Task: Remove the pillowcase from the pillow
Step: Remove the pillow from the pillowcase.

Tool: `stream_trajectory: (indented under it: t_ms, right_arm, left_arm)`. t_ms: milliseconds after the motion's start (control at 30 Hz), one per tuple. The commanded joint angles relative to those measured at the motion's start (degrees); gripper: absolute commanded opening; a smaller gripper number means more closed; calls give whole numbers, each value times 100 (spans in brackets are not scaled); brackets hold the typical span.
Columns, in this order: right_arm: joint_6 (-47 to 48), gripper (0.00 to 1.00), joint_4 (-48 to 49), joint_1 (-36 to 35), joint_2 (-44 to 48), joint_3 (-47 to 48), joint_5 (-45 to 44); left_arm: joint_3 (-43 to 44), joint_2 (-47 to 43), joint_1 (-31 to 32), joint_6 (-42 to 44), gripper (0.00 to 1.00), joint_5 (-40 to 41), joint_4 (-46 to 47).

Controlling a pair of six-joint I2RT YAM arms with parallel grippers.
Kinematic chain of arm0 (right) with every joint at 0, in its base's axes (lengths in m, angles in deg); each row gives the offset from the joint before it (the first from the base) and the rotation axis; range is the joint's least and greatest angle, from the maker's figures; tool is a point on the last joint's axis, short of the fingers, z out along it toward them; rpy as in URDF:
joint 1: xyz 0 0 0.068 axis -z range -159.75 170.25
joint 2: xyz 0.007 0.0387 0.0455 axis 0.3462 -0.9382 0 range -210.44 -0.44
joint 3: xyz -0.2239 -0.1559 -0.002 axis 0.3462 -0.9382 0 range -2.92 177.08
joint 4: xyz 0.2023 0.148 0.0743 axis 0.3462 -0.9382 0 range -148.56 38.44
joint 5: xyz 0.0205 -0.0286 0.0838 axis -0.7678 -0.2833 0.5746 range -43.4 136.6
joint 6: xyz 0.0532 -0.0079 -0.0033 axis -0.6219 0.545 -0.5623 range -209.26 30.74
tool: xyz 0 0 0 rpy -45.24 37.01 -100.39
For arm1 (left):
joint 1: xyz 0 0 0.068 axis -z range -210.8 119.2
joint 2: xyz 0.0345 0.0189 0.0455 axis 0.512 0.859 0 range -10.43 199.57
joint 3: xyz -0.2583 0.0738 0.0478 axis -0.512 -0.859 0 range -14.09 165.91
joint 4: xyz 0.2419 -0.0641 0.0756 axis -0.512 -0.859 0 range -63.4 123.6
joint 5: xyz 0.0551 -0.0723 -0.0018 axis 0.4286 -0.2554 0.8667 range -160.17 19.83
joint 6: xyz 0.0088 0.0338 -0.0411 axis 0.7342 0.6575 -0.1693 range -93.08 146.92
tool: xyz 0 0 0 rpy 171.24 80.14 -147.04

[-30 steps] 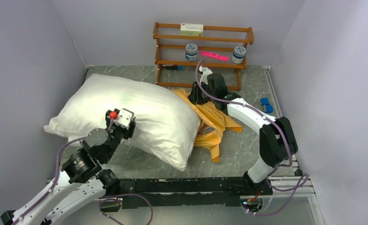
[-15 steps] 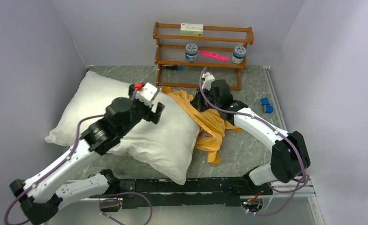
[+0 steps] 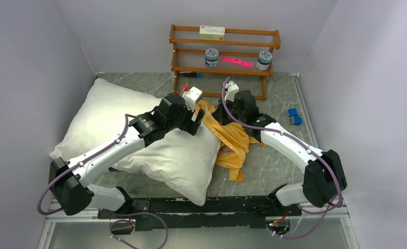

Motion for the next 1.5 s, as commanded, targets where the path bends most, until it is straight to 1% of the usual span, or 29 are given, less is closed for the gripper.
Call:
stream_trajectory:
  t_ms: [0, 100, 200, 267, 367, 500, 533, 600, 667, 700, 800, 900, 1033, 1167, 1333, 1467]
  right_arm:
    - [108, 0, 115, -33, 214, -61, -117]
    - [158, 0, 102, -34, 239, -62, -240]
    - [199, 0, 62, -33, 253, -46, -412]
    - [237, 0, 17, -33, 286, -27, -534]
    - [269, 0, -27, -33, 347, -9, -724]
    - [346, 0, -148, -30, 413, 62, -1061]
    - [378, 0, -174, -27, 416, 85, -1126]
    - [417, 0, -227, -22, 401, 168, -1368]
    - [473, 0, -270, -16, 391, 305, -1589]
    - [503, 0, -290, -13, 390, 365, -1750]
    - [615, 0, -413, 74, 418, 577, -2229]
    - [705, 0, -534, 300, 531, 772, -2705]
    - [769, 0, -633, 652, 800, 1046, -3116]
    - [847, 0, -700, 951, 991, 1447, -3283]
    - [1073, 0, -790, 1157, 1066, 2140, -3639]
    - [1284, 0, -835, 1263, 1121, 2677, -3761]
  left_arm:
    - [90, 73, -15, -438, 89, -247, -393]
    - [-351, 8, -14, -580, 86, -384, -368]
    - [-834, -71, -14, -745, 79, -527, -350]
    - [-1152, -90, -12, -840, 73, -382, -410]
    - [-1619, -148, -6, -1049, 67, -109, -502]
    - [-2342, -468, -5, -1500, 52, 170, -351]
    - [-2536, -592, -5, -1638, 46, 191, -263]
    - [-2898, -869, -5, -1932, 31, 244, -74]
    - [-3214, -1113, -5, -2204, 14, 267, 58]
    - [-3355, -1210, -10, -2327, 7, 303, 101]
    - [-3694, -1540, -14, -2658, 5, 481, 138]
    - [-3974, -1800, -14, -2971, 5, 592, 132]
    - [-4301, -2023, -14, -3258, 5, 625, 205]
    - [-4409, -2105, -23, -3393, 5, 740, 172]
    - [-4363, -2257, -23, -3482, 5, 945, 35]
    - [-4415, -2419, -23, -3544, 5, 1060, -26]
